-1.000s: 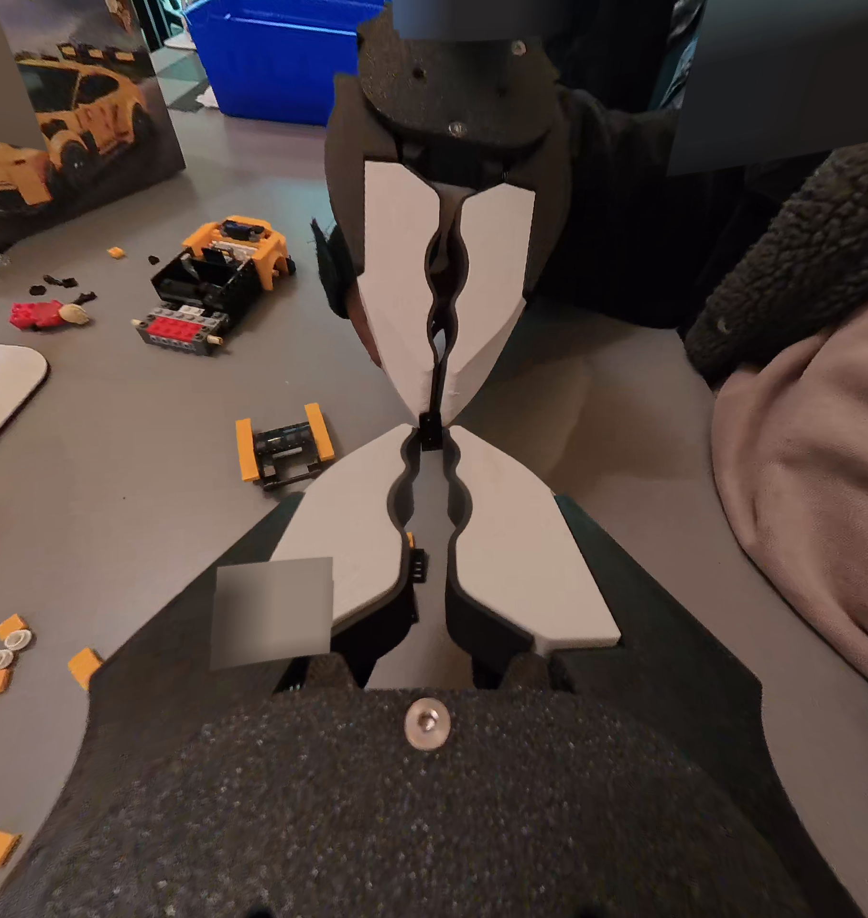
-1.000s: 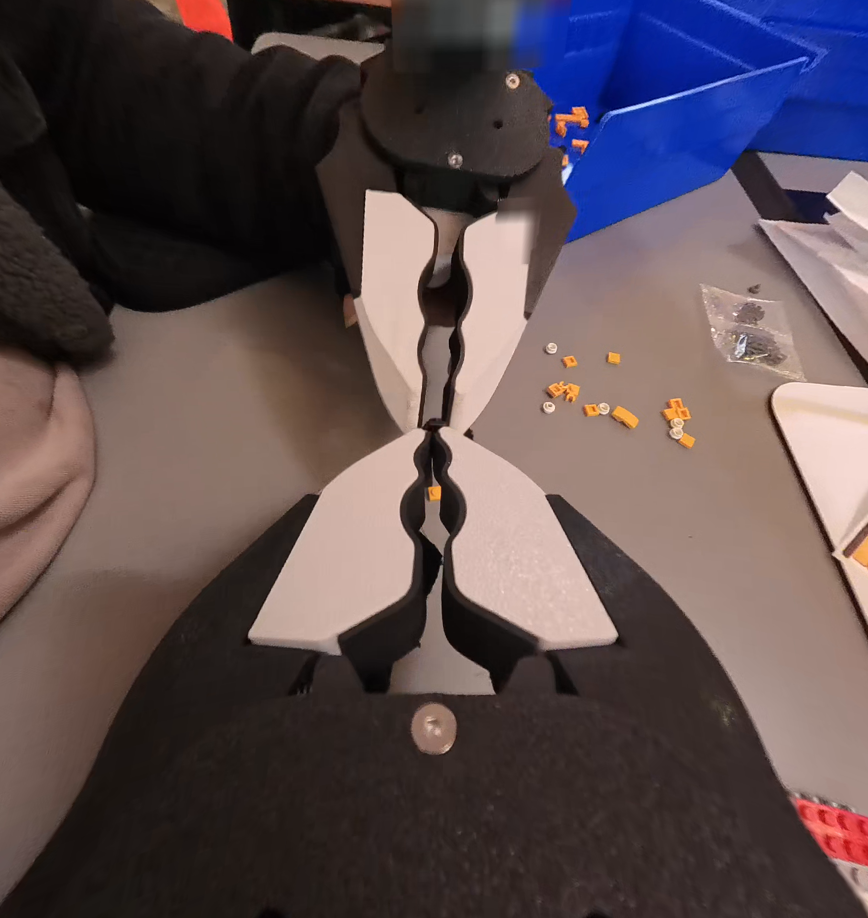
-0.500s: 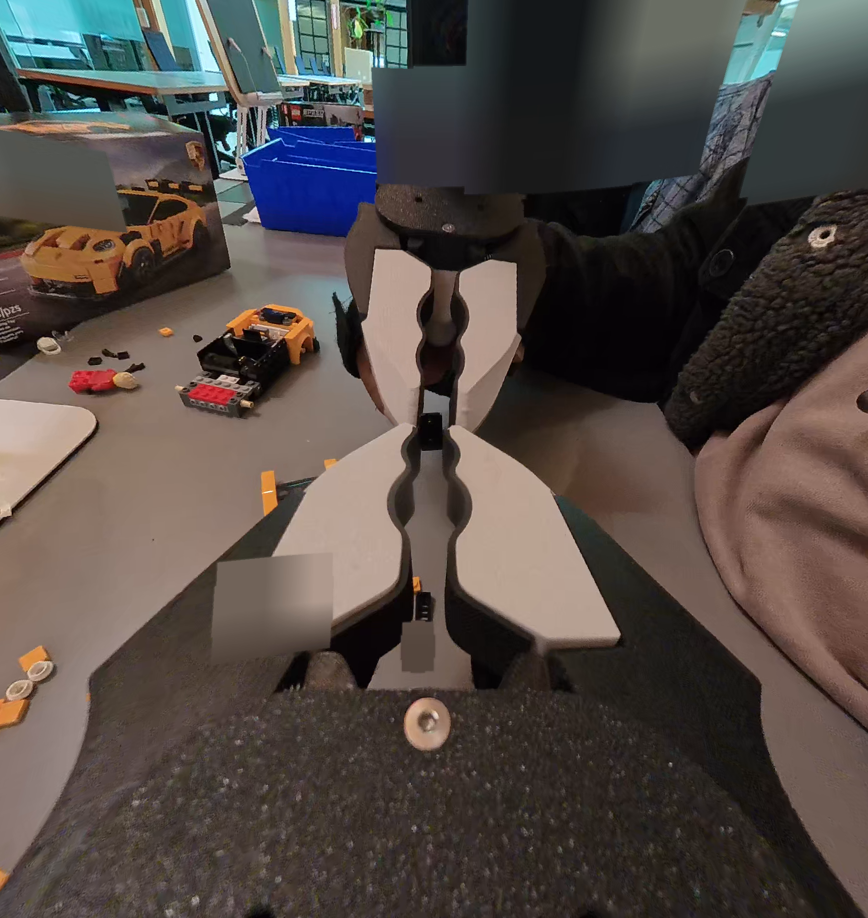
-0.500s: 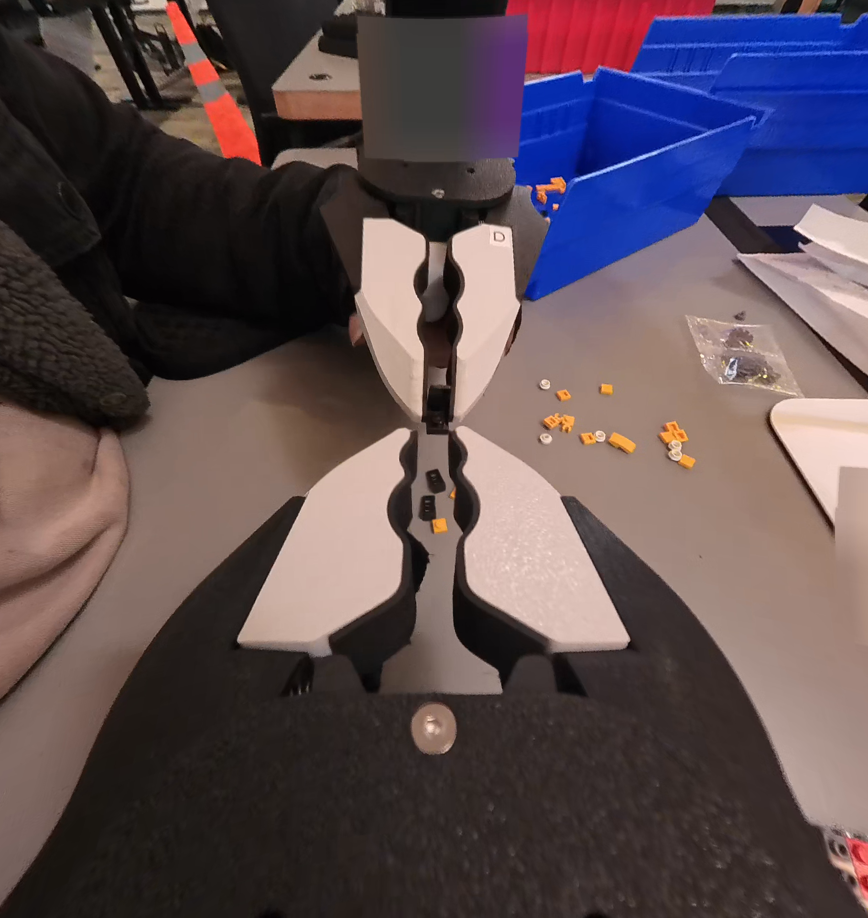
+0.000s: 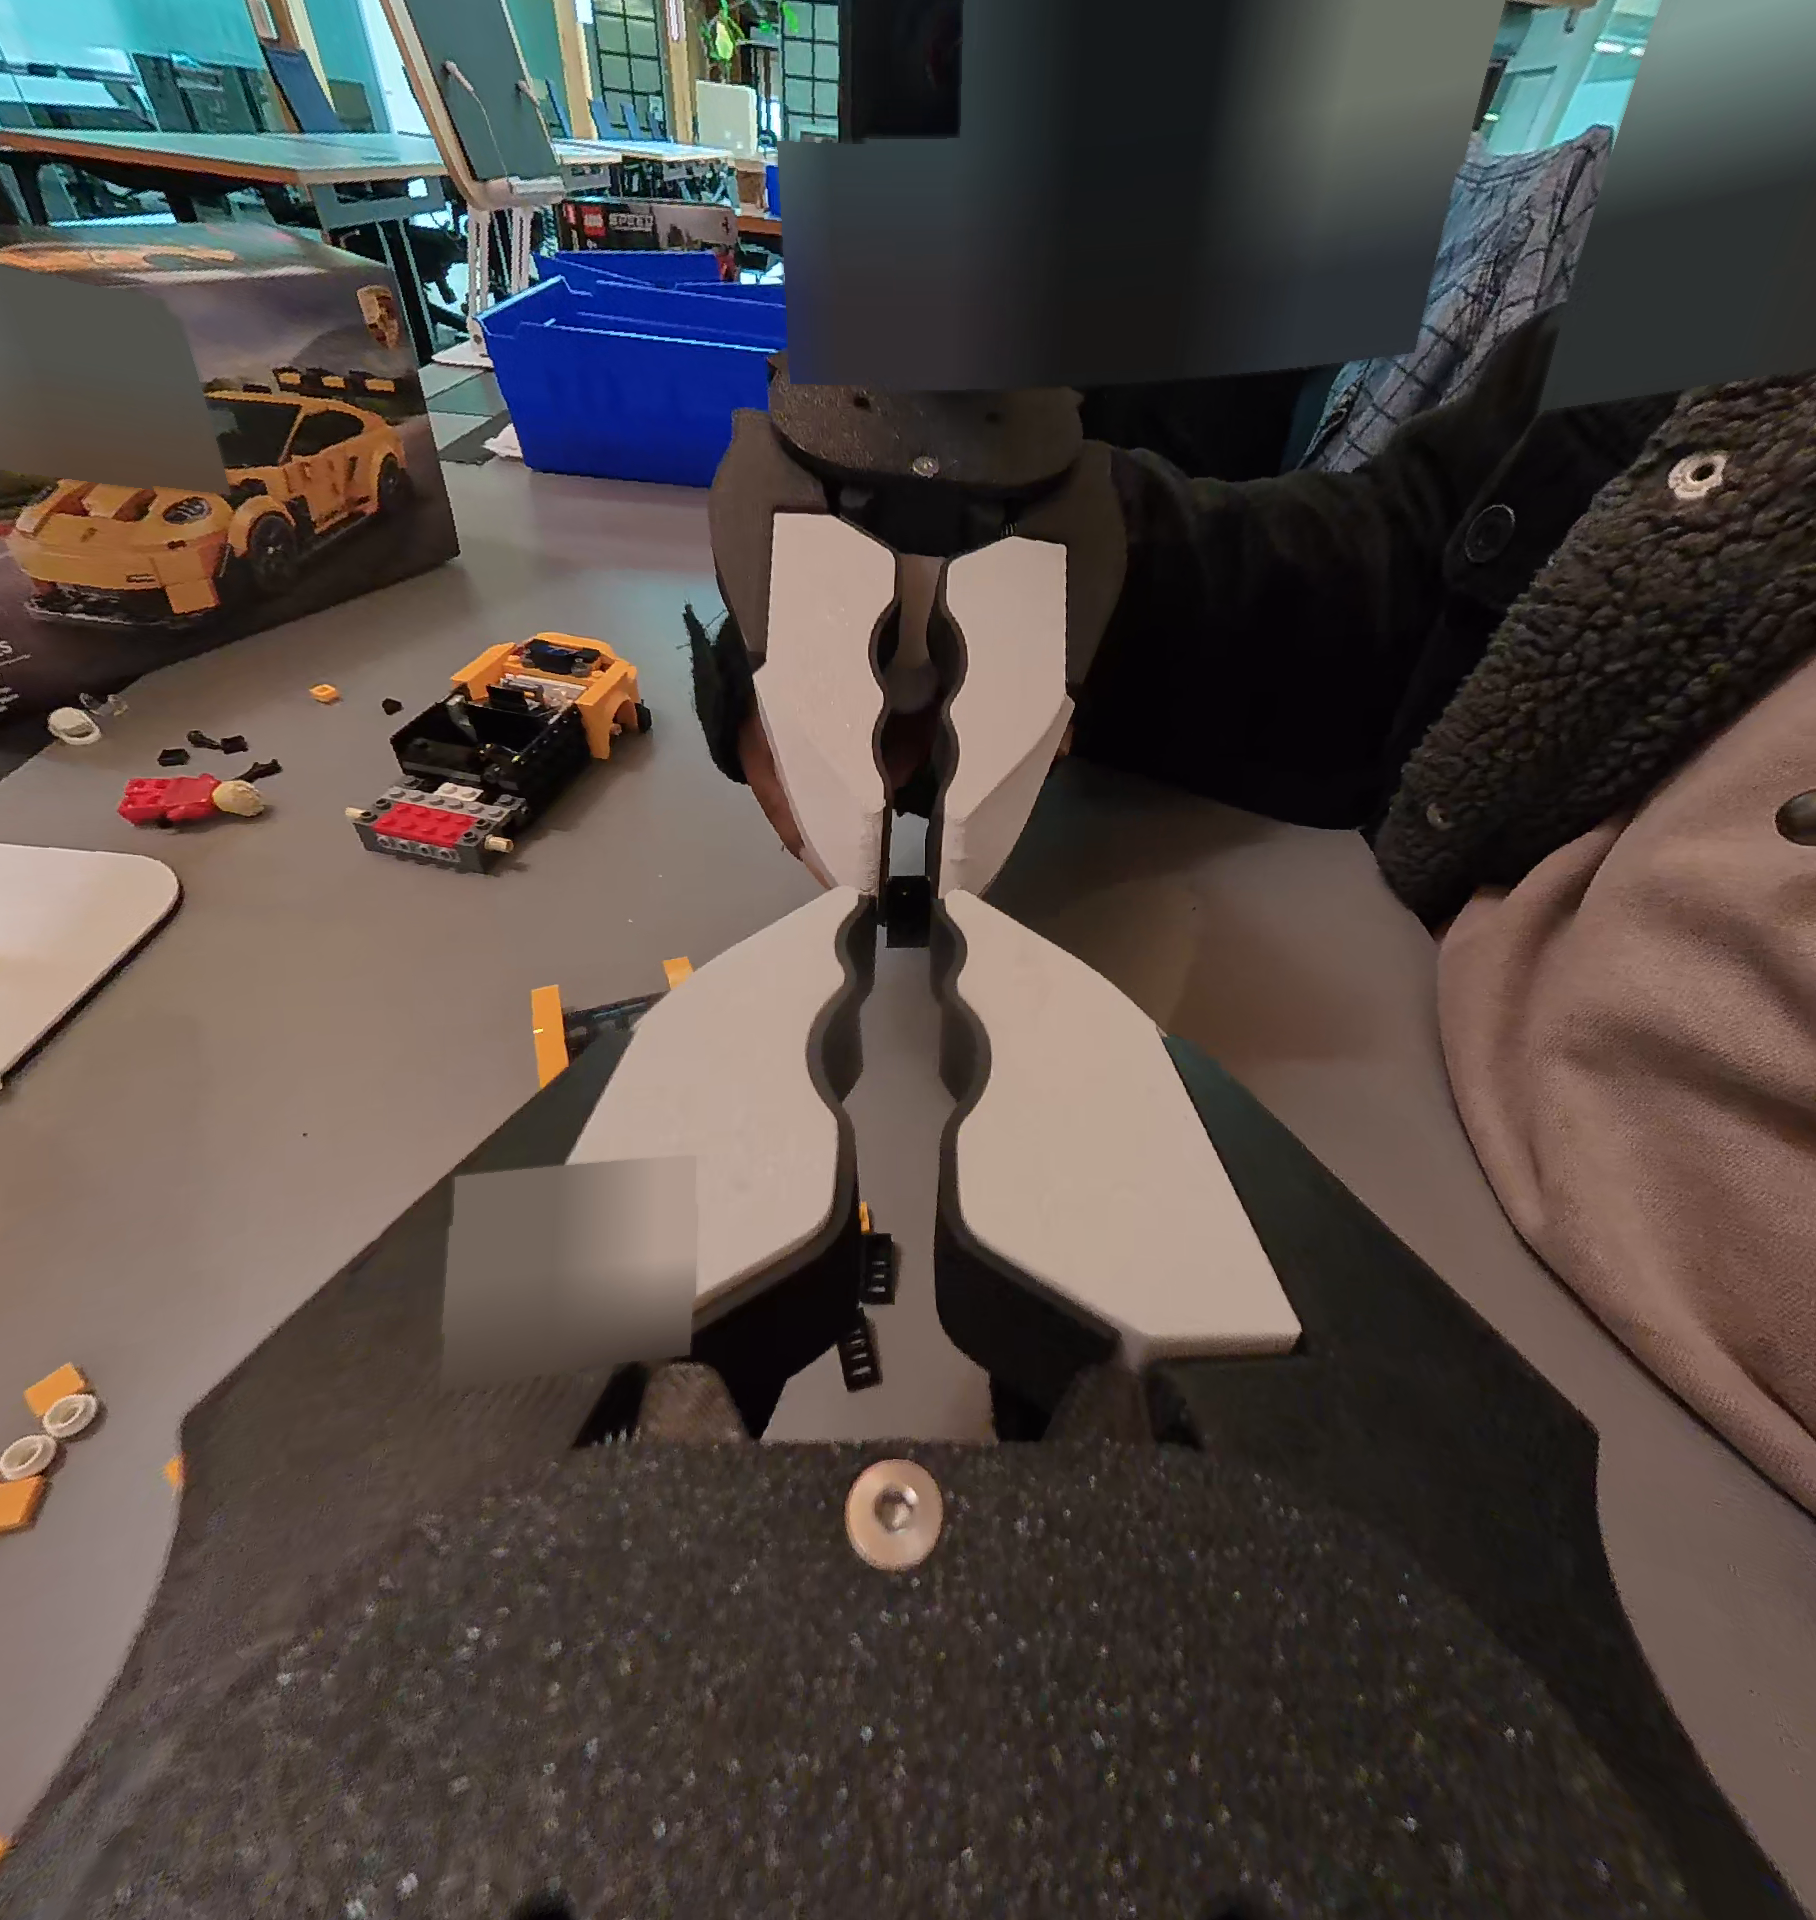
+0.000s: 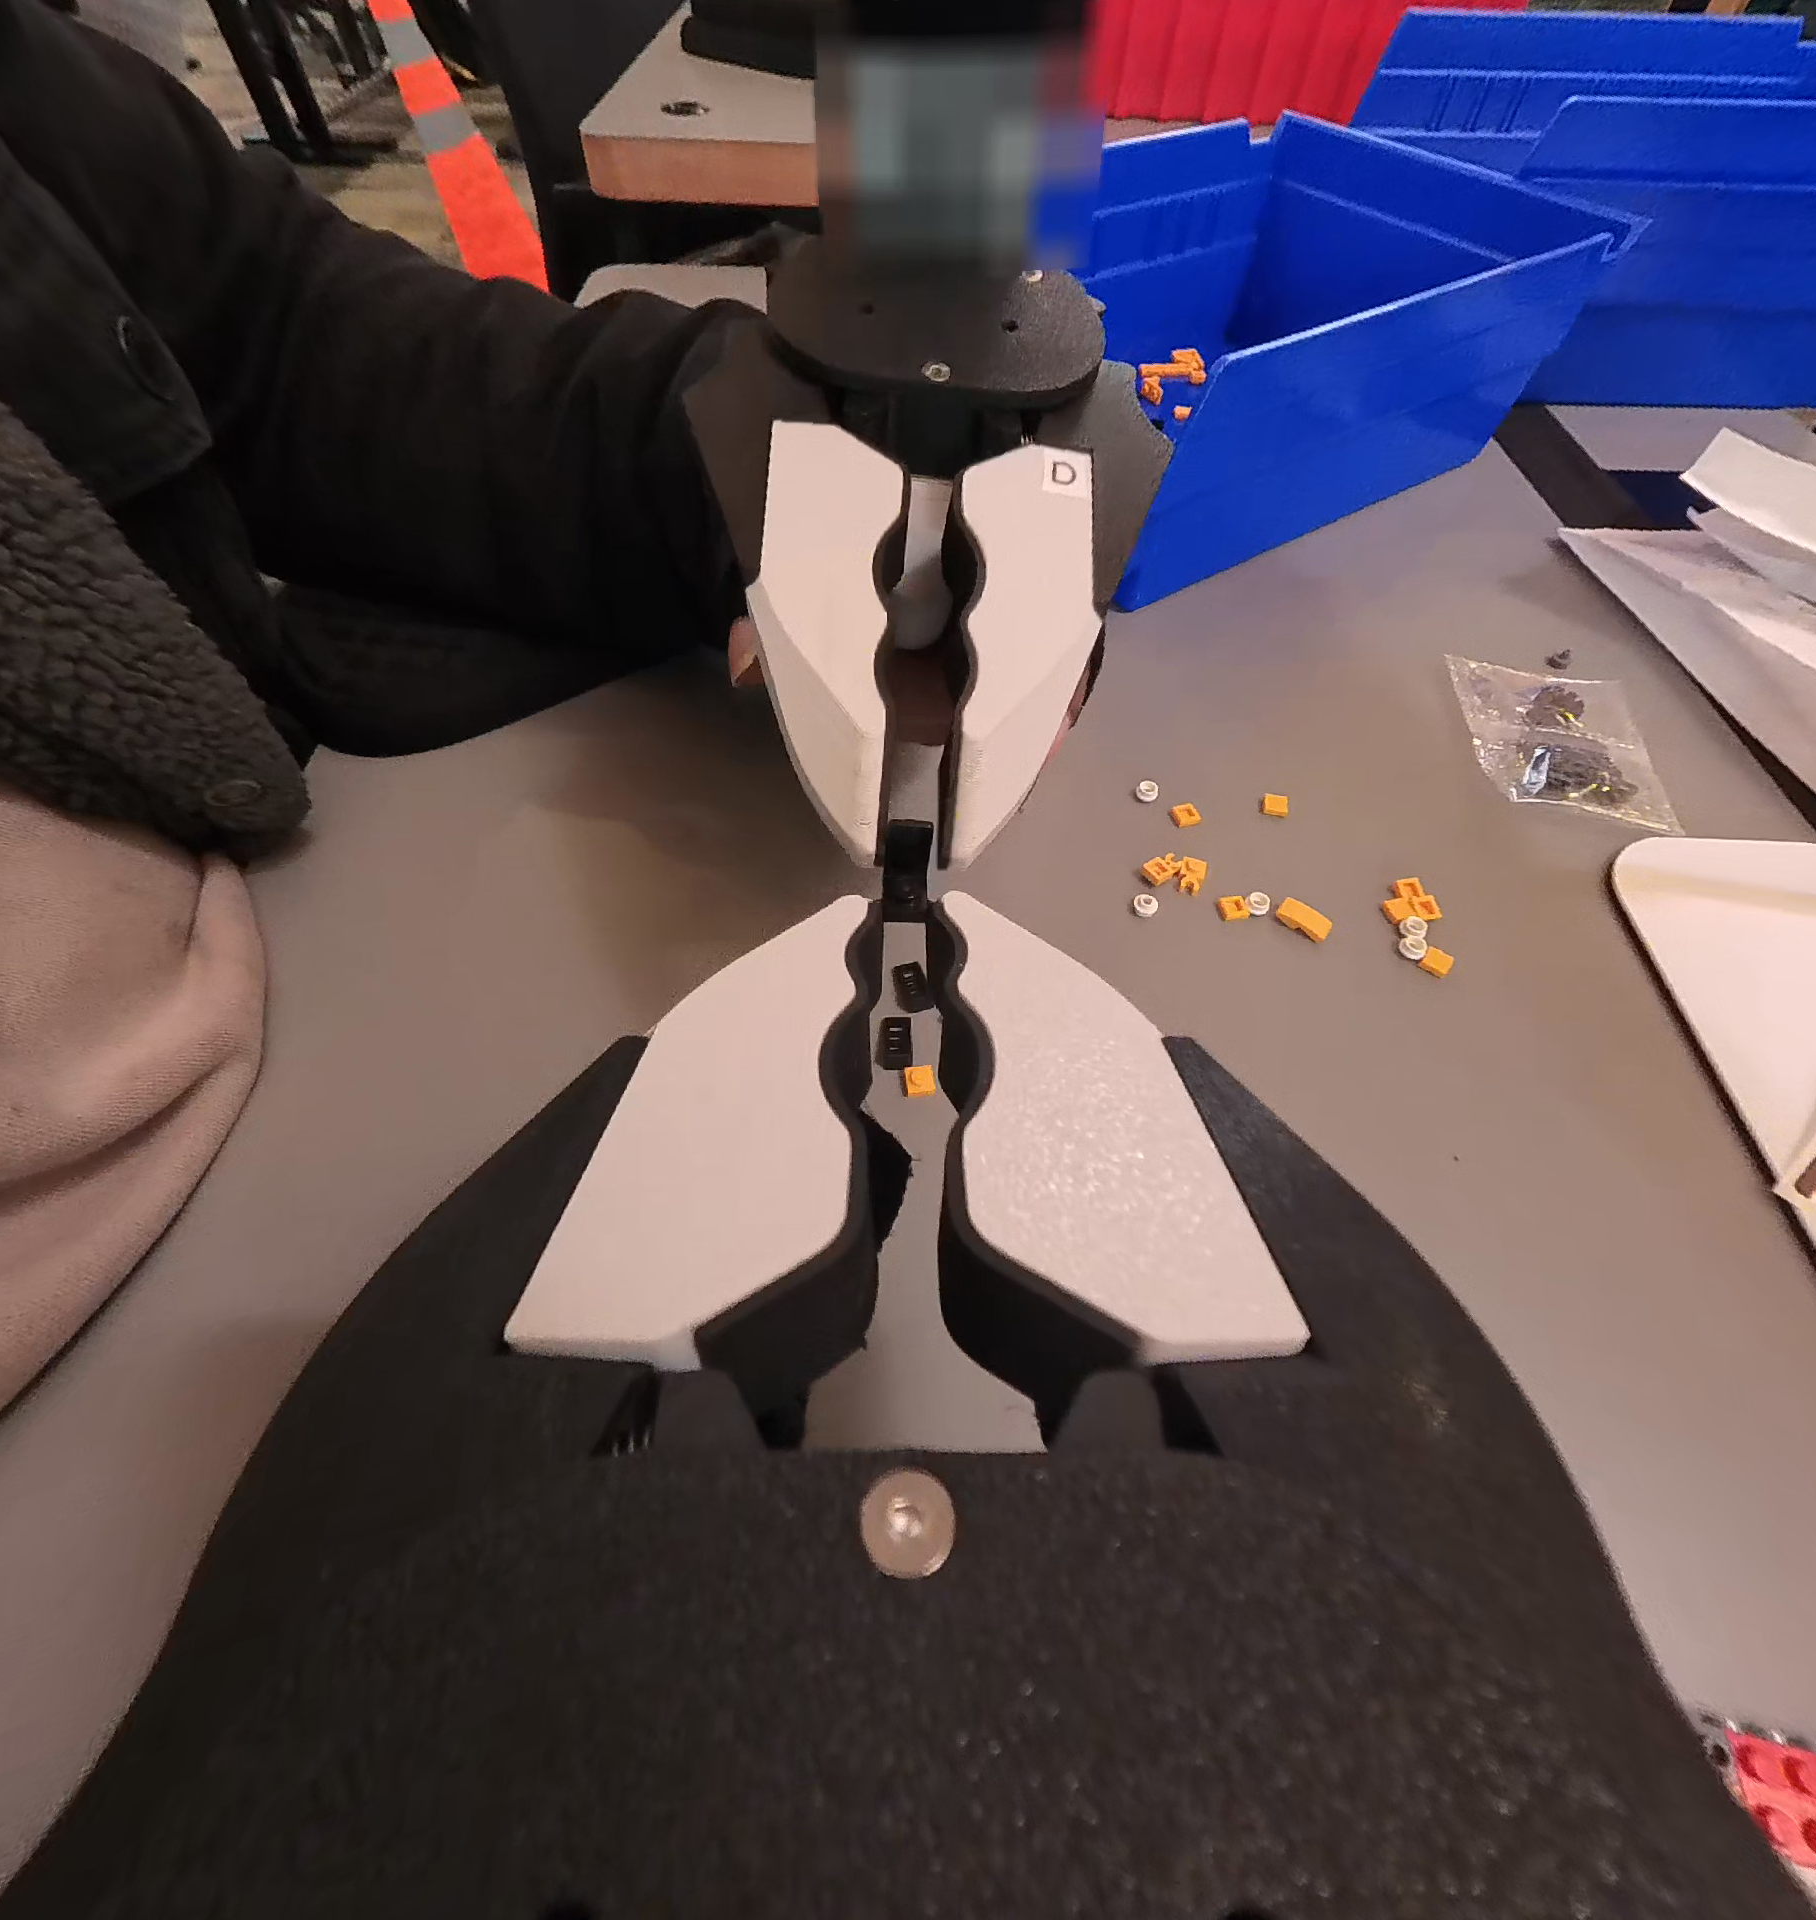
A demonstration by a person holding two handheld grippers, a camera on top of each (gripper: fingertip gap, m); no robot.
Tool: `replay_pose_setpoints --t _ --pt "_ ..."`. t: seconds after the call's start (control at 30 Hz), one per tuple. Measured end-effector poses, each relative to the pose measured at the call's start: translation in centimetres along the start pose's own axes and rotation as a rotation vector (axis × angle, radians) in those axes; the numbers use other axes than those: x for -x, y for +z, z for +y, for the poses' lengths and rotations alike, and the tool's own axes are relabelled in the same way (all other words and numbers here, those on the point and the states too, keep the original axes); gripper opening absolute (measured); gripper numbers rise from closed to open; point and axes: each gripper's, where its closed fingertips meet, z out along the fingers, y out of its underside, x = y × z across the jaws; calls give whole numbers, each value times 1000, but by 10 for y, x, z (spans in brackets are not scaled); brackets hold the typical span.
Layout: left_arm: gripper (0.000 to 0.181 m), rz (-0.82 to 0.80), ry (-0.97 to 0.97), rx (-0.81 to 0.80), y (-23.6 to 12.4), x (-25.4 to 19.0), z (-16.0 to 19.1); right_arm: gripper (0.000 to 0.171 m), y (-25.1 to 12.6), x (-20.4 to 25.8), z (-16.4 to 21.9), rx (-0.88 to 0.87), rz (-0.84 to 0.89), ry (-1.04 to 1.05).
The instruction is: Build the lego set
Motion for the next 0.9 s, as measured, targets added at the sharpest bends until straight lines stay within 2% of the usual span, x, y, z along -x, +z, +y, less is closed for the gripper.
replay_pose_setpoints --t 0.3,0.47,0.63,0.9 --pt "8 -15 8 20 0 2 2 8 2 -3 2 4 18 12" --pt "8 -67 -12 14 -15 17 3 12 18 1 43 210 -10 13" --pt "7 -66 -28 75 -23 23 17 15 39 3 85 440 -18 -31" --pt "7 -28 -38 146 -23 20 33 15 45 -4 86 534 -27 -21"
